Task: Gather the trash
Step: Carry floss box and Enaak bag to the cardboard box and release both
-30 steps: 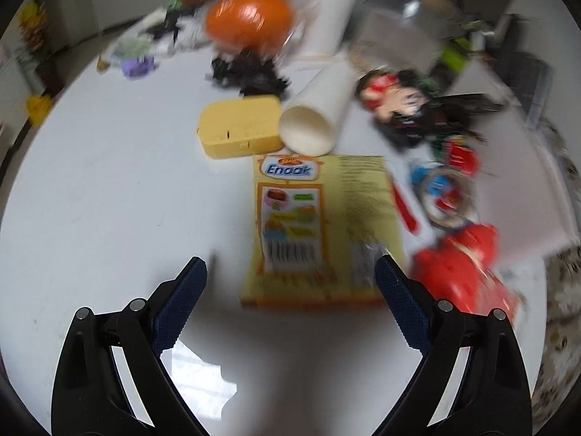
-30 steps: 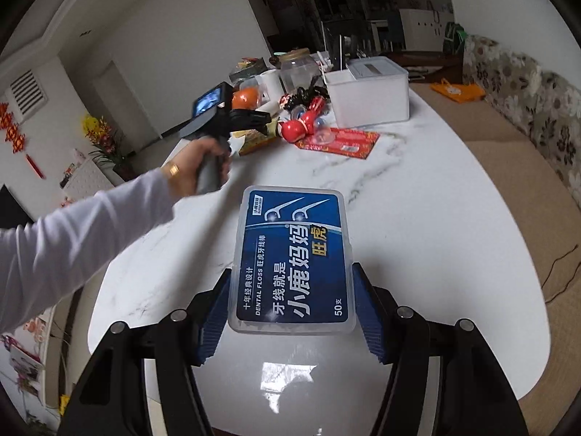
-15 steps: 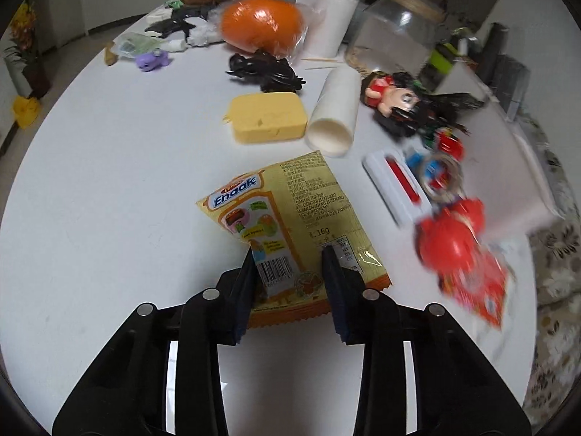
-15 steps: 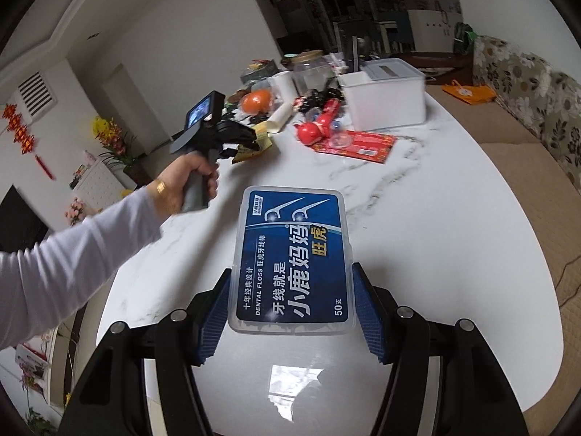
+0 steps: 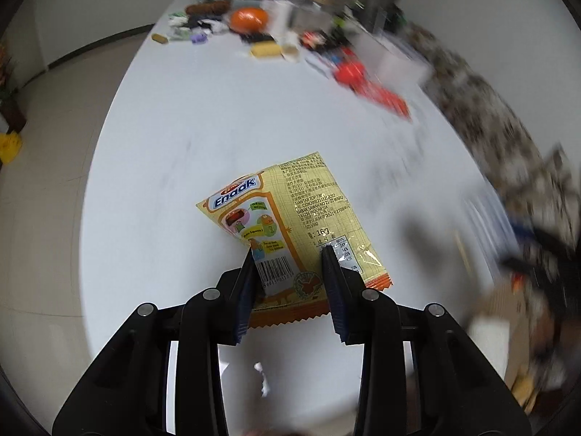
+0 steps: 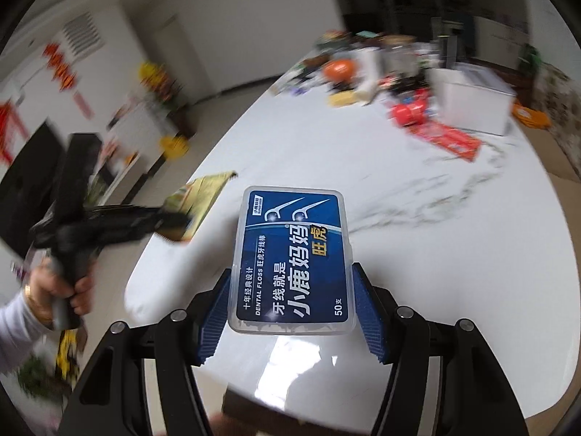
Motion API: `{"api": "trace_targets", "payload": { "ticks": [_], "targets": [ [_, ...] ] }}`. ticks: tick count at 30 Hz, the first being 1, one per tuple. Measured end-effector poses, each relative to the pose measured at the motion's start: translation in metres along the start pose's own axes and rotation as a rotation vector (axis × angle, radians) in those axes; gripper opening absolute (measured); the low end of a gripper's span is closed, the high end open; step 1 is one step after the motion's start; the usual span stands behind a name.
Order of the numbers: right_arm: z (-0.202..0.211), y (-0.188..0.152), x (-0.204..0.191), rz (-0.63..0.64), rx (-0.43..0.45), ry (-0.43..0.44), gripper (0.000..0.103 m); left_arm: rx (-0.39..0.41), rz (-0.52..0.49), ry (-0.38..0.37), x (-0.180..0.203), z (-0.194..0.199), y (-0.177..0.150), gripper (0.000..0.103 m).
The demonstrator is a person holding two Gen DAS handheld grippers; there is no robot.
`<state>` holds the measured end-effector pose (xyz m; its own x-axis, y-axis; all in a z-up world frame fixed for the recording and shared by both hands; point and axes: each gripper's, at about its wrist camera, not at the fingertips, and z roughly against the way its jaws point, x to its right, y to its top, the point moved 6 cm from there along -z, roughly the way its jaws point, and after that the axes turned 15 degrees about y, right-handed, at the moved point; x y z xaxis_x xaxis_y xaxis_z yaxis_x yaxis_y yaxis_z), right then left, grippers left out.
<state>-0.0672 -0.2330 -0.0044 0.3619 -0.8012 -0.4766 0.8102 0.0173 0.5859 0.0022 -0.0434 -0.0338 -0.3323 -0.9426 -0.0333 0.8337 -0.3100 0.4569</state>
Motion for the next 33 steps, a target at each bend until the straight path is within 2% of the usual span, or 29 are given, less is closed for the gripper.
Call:
{"api": "trace_targets", "payload": {
  "ticks": [2,4,7,11,14,17,20,22,23,24,26,27,30,33],
  "targets": [
    [-0.007,-0.014,-0.018,0.022,-0.064,0.036,0.062,-0.041,-0.046,0.013,0.005,0.016,-0.041,0.034],
    [-0.014,-0.033,-0.039,0.046,-0.149,0.08,0.062,-0.11,-0.068,-0.03,0.015,0.031,-0.089,0.034],
    [-0.019,-0.067,-0.067,0.122,-0.268,0.109,0.062,-0.166,-0.117,-0.034,0.028,0.043,-0.137,0.034],
    [-0.032,-0.117,-0.082,0.17,-0.408,0.109,0.062,-0.246,-0.142,-0.06,0.043,0.031,-0.183,0.034],
    [-0.052,-0.163,-0.071,0.111,-0.496,0.115,0.062,-0.305,-0.166,-0.077,0.058,0.001,-0.216,0.034],
    [-0.079,-0.214,-0.051,0.049,-0.57,0.088,0.062,-0.367,-0.188,-0.089,0.073,-0.045,-0.249,0.034],
    [-0.112,-0.262,-0.017,0.004,-0.623,0.029,0.062,-0.437,-0.189,-0.083,0.085,-0.112,-0.28,0.034],
    [-0.131,-0.284,0.006,-0.016,-0.624,-0.005,0.062,-0.476,-0.164,-0.08,0.09,-0.148,-0.295,0.036],
    [-0.142,-0.295,0.018,-0.029,-0.627,-0.032,0.062,-0.506,-0.142,-0.07,0.091,-0.168,-0.303,0.041],
    [-0.155,-0.309,0.036,-0.059,-0.646,-0.069,0.063,-0.556,-0.128,-0.037,0.092,-0.193,-0.315,0.054],
    [-0.173,-0.326,0.062,-0.09,-0.696,-0.137,0.075,-0.657,-0.094,0.018,0.091,-0.231,-0.335,0.07],
    [-0.18,-0.336,0.074,-0.1,-0.734,-0.178,0.077,-0.714,-0.072,0.06,0.087,-0.249,-0.347,0.07],
    [-0.188,-0.351,0.092,-0.132,-0.757,-0.228,0.077,-0.803,-0.005,0.092,0.079,-0.27,-0.364,0.07],
    [-0.185,-0.35,0.093,-0.167,-0.754,-0.227,0.077,-0.804,-0.012,0.093,0.078,-0.264,-0.365,0.07]
  ]
}}
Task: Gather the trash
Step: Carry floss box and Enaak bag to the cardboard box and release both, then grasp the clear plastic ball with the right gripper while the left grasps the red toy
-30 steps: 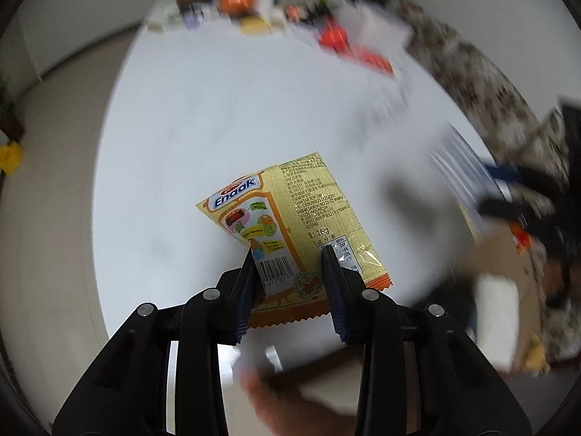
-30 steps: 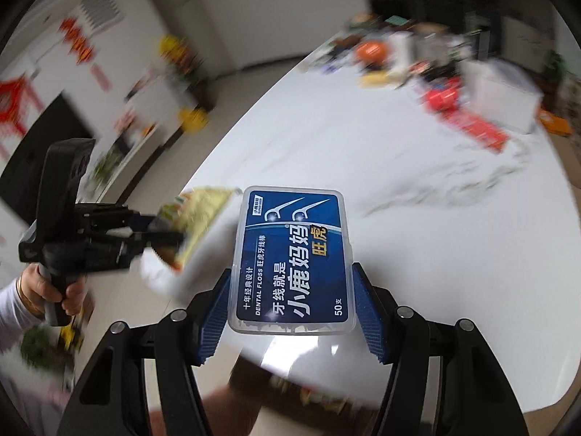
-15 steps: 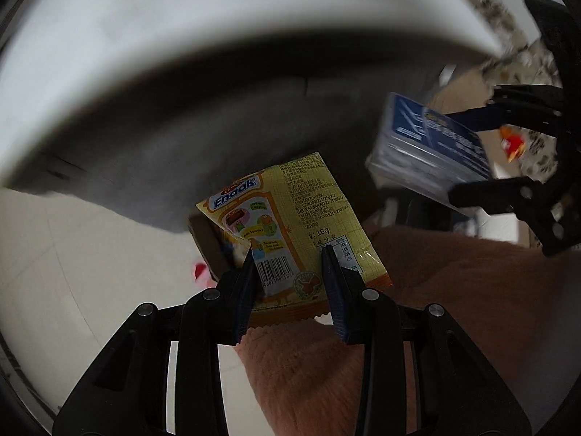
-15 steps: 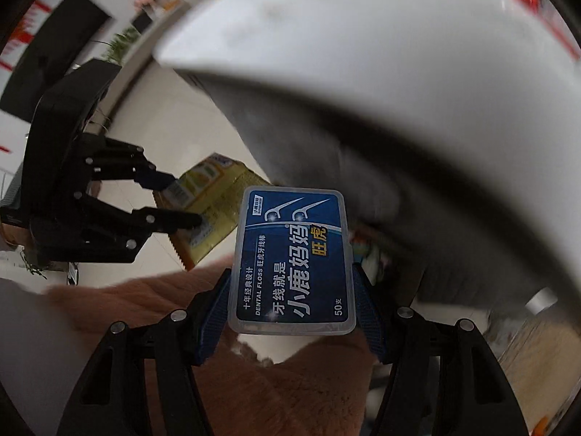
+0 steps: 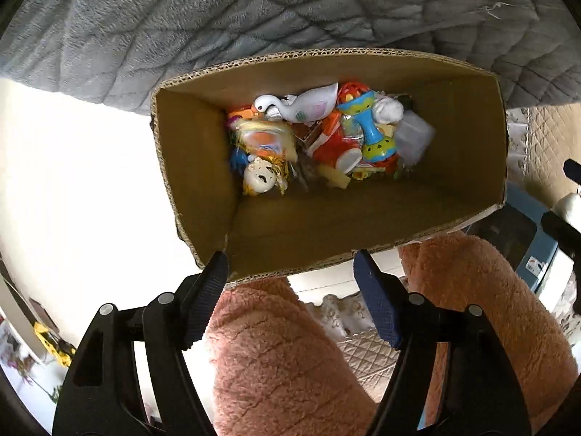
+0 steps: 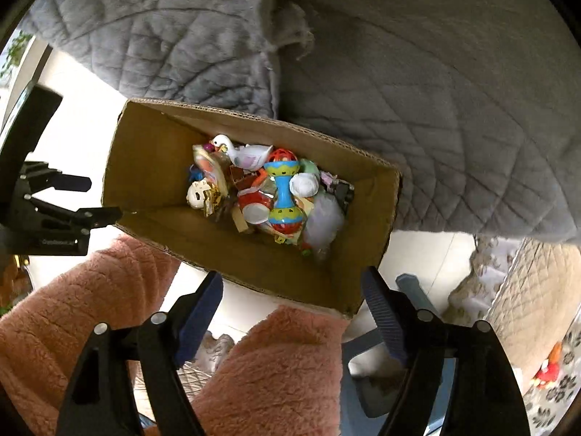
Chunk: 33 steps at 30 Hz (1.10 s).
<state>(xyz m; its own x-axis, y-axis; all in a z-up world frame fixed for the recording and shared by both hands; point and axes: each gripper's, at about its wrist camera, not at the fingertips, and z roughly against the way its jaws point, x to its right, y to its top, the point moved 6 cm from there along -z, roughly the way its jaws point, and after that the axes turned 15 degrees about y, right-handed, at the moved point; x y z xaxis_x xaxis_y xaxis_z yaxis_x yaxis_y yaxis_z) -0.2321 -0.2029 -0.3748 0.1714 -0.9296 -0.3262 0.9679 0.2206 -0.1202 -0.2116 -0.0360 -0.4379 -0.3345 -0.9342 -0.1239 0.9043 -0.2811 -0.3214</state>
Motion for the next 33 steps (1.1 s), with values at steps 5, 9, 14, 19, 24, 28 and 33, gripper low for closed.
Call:
{"api": "trace_targets", "payload": {
  "ticks": [5,9,14,19,24,28,33],
  "targets": [
    [0.036,-0.005,-0.007,0.001,0.049,0.051,0.077,0.101,-0.083,-0.021,-0.003,0.044,-0.018,0.07],
    [0.115,0.003,-0.035,0.049,0.156,0.137,0.077,0.277,-0.142,-0.071,-0.011,0.135,-0.036,0.07],
    [0.25,0.022,-0.057,0.097,0.402,0.226,0.09,0.563,-0.123,-0.099,-0.033,0.279,-0.052,0.088],
    [0.365,0.094,-0.022,0.092,0.728,0.119,0.097,0.78,0.002,-0.101,-0.051,0.358,-0.04,0.09],
    [0.406,0.216,0.058,-0.012,0.856,-0.006,0.097,0.799,0.154,-0.159,-0.061,0.37,-0.02,0.09],
    [0.418,0.313,0.119,-0.124,0.899,-0.138,0.097,0.752,0.237,-0.21,-0.067,0.362,-0.012,0.09],
    [0.414,0.401,0.183,-0.277,0.873,-0.172,0.085,0.72,0.223,-0.141,-0.066,0.354,-0.011,0.09]
  ]
}}
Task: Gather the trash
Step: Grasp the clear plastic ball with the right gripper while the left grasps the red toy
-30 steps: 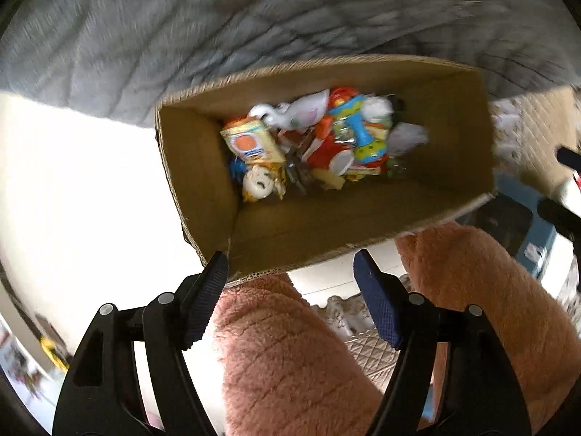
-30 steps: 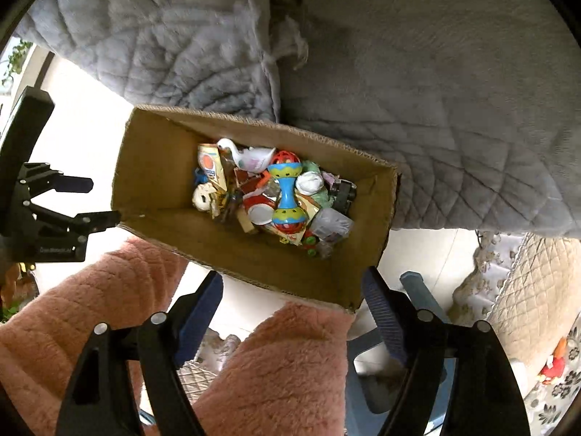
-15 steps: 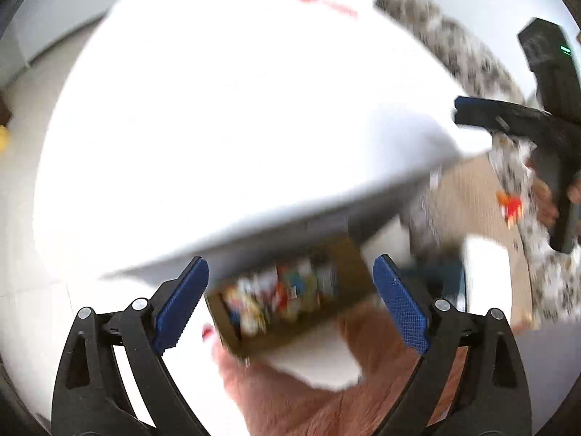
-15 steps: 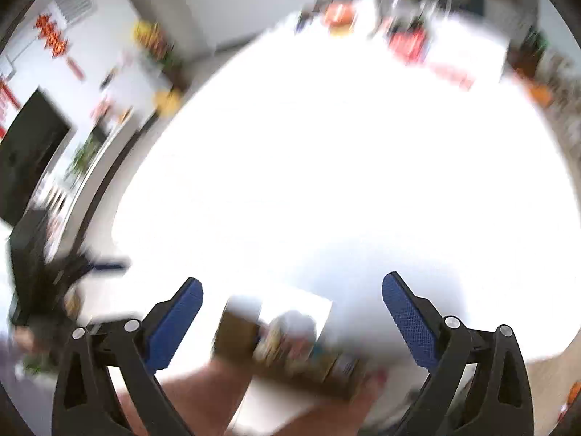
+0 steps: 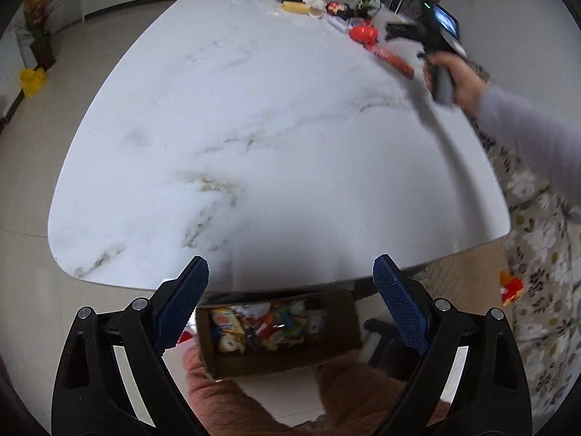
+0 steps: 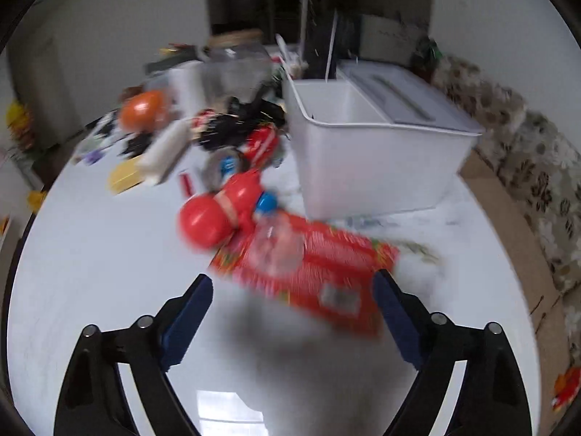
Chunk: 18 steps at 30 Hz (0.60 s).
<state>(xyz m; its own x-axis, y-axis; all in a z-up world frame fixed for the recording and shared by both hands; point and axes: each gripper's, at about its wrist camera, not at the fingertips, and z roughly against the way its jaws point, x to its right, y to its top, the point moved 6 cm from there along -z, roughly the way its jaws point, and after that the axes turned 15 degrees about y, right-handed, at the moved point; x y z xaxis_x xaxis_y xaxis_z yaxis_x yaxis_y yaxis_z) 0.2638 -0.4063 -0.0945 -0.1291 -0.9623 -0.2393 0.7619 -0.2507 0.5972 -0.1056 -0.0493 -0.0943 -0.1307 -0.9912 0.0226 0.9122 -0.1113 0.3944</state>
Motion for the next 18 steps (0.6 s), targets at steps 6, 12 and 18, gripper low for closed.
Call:
{"api": "trace_targets", "payload": {
  "ticks": [6,12,18],
  "targets": [
    [-0.039,0.016,0.006,-0.027,-0.084,0.069,0.037,-0.058,0.037,0.009,-0.007,-0.012,-0.01,0.09],
    [0.024,-0.007,-0.005,0.037,-0.037,0.16,0.035,-0.016,-0.027,0.001,0.003,-0.006,0.01,0.09],
    [0.158,-0.091,-0.011,0.086,0.001,0.324,0.035,0.057,-0.101,-0.028,0.03,-0.015,0.068,0.09]
  ]
}}
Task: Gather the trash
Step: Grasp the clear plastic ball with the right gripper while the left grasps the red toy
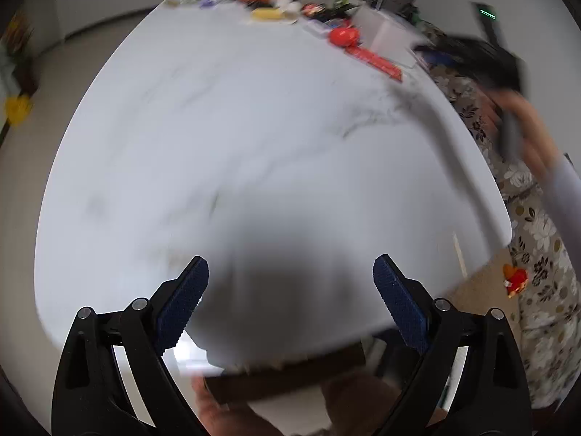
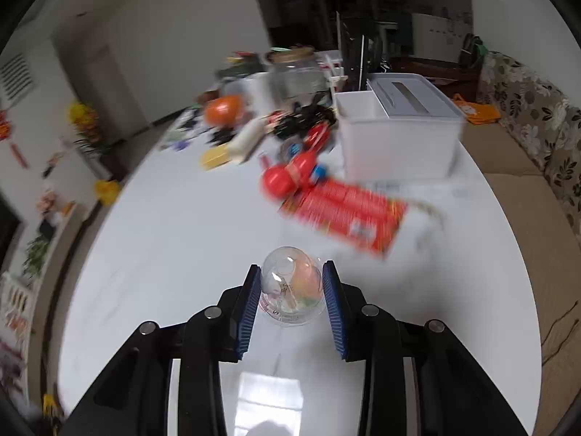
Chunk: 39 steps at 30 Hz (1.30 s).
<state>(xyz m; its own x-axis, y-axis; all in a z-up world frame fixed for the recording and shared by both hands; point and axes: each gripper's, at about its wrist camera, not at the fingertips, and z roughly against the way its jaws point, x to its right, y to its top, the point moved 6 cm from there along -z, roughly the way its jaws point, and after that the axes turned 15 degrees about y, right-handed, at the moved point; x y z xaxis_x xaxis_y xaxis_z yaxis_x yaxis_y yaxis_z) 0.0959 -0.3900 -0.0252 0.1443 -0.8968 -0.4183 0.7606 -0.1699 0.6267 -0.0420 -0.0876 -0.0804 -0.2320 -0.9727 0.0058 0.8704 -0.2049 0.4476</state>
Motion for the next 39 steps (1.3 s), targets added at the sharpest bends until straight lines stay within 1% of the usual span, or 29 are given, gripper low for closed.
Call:
{"api": "trace_targets", "payload": {
  "ticks": [2,3,5,7,8,9,12,14,15,17,19,20,23,25,26,27,28,29,30,32,34,35,38,39],
  "targets": [
    [0.033,-0.03,-0.014,0.023,0.008,0.003,0.035,0.036,-0.045,-0.01,0.016,-0.01,0.032,0.09],
    [0.051,-0.047,-0.021,0.022,0.014,0.009,0.035,0.065,-0.065,-0.014,0.027,-0.017,0.055,0.09],
    [0.074,-0.067,-0.03,0.016,0.02,0.024,0.035,0.101,-0.086,-0.036,0.049,-0.034,0.098,0.09],
    [0.1,-0.09,-0.036,-0.001,0.025,0.033,0.035,0.124,-0.105,-0.039,0.07,-0.051,0.133,0.09],
    [0.107,-0.097,-0.038,-0.009,0.025,0.036,0.035,0.133,-0.122,-0.044,0.085,-0.065,0.157,0.09],
    [0.118,-0.107,-0.041,-0.019,0.029,0.042,0.035,0.138,-0.133,-0.041,0.095,-0.075,0.173,0.09],
    [0.134,-0.127,-0.048,-0.006,0.033,0.014,0.035,0.145,-0.153,-0.014,0.125,-0.111,0.226,0.09],
    [0.141,-0.138,-0.05,-0.011,0.033,0.007,0.035,0.132,-0.141,-0.017,0.137,-0.131,0.254,0.09],
    [0.142,-0.144,-0.052,-0.017,0.033,0.004,0.035,0.121,-0.12,-0.005,0.142,-0.145,0.272,0.09],
    [0.142,-0.153,-0.053,-0.03,0.029,0.011,0.035,0.107,-0.094,0.016,0.147,-0.165,0.298,0.09],
    [0.138,-0.157,-0.051,-0.04,0.021,0.016,0.035,0.107,-0.078,0.05,0.152,-0.177,0.316,0.09],
    [0.137,-0.159,-0.05,-0.051,0.017,0.023,0.035,0.103,-0.064,0.049,0.155,-0.185,0.328,0.09],
    [0.136,-0.167,-0.046,-0.082,0.017,0.031,0.035,0.083,-0.04,0.06,0.162,-0.2,0.349,0.09],
    [0.136,-0.167,-0.042,-0.094,0.025,0.025,0.035,0.072,-0.049,0.095,0.167,-0.211,0.359,0.09],
    [0.136,-0.167,-0.04,-0.104,0.029,0.026,0.035,0.065,-0.059,0.112,0.169,-0.216,0.361,0.084],
    [0.137,-0.165,-0.037,-0.113,0.035,0.025,0.035,0.053,-0.068,0.116,0.173,-0.22,0.362,0.075],
    [0.137,-0.164,-0.035,-0.119,0.037,0.027,0.035,0.052,-0.073,0.127,0.176,-0.22,0.362,0.075],
    [0.137,-0.164,-0.034,-0.121,0.039,0.028,0.035,0.059,-0.079,0.137,0.177,-0.219,0.362,0.057],
    [0.138,-0.163,-0.033,-0.122,0.04,0.026,0.035,0.058,-0.095,0.16,0.178,-0.217,0.359,0.05],
    [0.137,-0.164,-0.034,-0.115,0.037,0.023,0.035,0.041,-0.093,0.143,0.177,-0.214,0.353,0.05],
    [0.135,-0.163,-0.036,-0.107,0.034,0.021,0.035,0.049,-0.103,0.151,0.175,-0.206,0.345,0.05],
    [0.134,-0.162,-0.038,-0.107,0.034,0.024,0.035,0.058,-0.109,0.16,0.173,-0.199,0.34,0.05],
    [0.131,-0.159,-0.044,-0.098,0.037,0.035,0.035,0.072,-0.095,0.125,0.164,-0.177,0.325,0.05],
    [0.128,-0.157,-0.047,-0.093,0.035,0.041,0.035,0.083,-0.102,0.121,0.16,-0.164,0.316,0.05]
  ]
}}
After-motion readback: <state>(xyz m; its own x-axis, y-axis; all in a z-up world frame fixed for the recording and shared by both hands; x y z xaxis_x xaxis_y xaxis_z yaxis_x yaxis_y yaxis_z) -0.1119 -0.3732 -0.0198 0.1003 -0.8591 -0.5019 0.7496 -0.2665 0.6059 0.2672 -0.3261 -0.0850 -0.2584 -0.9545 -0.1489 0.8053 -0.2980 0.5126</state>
